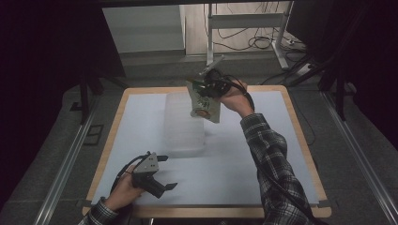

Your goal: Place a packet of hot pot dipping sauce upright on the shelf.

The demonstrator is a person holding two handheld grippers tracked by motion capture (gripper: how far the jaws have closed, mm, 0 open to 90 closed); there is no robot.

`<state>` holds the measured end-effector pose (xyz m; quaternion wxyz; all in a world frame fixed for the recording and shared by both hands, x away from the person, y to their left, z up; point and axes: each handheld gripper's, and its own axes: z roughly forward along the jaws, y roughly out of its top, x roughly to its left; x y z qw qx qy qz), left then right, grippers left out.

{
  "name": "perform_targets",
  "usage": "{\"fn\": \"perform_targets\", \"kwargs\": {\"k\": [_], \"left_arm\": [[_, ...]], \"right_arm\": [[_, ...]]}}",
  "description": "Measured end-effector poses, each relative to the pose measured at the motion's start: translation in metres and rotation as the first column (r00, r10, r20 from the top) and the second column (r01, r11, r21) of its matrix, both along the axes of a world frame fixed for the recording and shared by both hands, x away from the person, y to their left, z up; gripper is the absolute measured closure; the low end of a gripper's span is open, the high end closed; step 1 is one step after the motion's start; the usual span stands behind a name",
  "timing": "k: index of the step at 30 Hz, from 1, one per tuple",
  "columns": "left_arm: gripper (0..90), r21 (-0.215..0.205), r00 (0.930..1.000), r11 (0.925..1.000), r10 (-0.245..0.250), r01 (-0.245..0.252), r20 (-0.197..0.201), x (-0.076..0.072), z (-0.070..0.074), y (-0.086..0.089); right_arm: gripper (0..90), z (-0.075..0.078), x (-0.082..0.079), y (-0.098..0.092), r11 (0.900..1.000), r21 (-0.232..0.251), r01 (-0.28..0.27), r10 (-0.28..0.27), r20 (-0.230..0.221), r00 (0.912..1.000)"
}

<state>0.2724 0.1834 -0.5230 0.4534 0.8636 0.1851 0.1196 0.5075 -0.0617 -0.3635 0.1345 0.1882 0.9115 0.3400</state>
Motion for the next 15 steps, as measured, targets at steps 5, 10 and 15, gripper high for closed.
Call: {"fn": "perform_targets", "kwargs": {"k": [5,10,15], "left_arm": [[0.0,0.002,1.0,1.0,-0.001,0.001,0.004,0.0,0.0,0.0],[0.0,0.005,1.0,1.0,-0.002,0.002,0.006,0.0,0.001,0.0],[0.0,0.006,1.0,1.0,-0.001,0.001,0.007,0.0,0.001,0.0]], "right_arm": [[89.2,-0.004,0.003,0.018,1.0,0.007,-0.014,0.014,0.018,0.9997],[89.2,-0.009,0.003,0.036,0.999,0.033,-0.027,0.026,0.013,0.9996],[89.2,-0.012,0.001,0.05,0.998,0.047,-0.048,0.047,0.019,0.9987]]}}
